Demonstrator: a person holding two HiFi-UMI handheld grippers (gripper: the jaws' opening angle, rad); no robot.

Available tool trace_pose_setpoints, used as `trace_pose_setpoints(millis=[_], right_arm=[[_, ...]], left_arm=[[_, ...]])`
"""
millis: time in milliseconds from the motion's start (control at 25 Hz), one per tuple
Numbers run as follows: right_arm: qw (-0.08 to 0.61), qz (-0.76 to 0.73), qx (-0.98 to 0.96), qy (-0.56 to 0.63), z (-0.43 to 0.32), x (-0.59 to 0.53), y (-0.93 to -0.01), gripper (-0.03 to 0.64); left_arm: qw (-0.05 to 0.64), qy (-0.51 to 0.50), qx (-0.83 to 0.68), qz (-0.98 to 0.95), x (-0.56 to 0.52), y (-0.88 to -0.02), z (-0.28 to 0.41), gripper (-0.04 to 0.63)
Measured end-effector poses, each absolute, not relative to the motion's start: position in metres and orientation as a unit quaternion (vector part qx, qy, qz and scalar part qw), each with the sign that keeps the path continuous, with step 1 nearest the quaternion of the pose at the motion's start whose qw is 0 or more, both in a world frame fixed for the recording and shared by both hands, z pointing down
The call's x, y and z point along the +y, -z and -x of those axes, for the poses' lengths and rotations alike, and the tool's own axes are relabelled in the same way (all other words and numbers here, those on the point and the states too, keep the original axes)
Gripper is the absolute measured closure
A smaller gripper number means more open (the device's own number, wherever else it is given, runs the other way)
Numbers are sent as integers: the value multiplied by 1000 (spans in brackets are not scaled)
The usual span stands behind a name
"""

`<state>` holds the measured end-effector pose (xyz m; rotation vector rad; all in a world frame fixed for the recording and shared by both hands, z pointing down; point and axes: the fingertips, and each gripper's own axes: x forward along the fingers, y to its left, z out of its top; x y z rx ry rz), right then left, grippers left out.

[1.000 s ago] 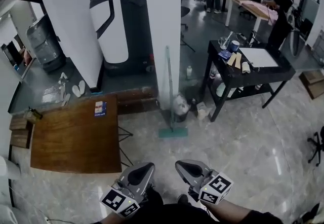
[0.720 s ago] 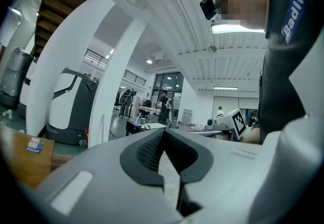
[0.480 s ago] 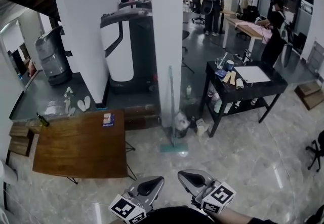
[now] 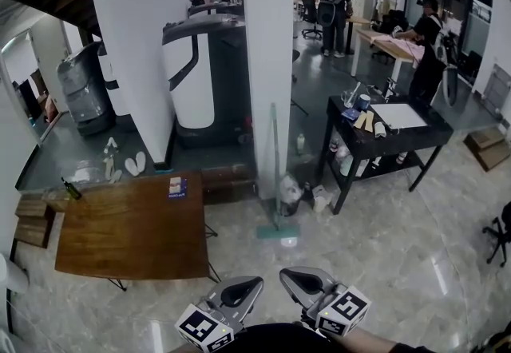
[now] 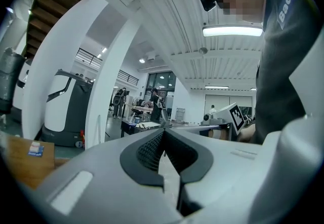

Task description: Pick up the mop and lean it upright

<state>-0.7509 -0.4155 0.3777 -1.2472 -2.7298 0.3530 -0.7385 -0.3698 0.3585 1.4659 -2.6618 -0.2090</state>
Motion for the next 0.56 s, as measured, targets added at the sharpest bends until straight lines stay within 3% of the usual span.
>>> trace_pose_setpoints(millis=[560], right_arm=[[68,415,-901,-109,744,-408,-387,614]], left_arm=[[55,59,-874,-480,-364,-366,728,577]])
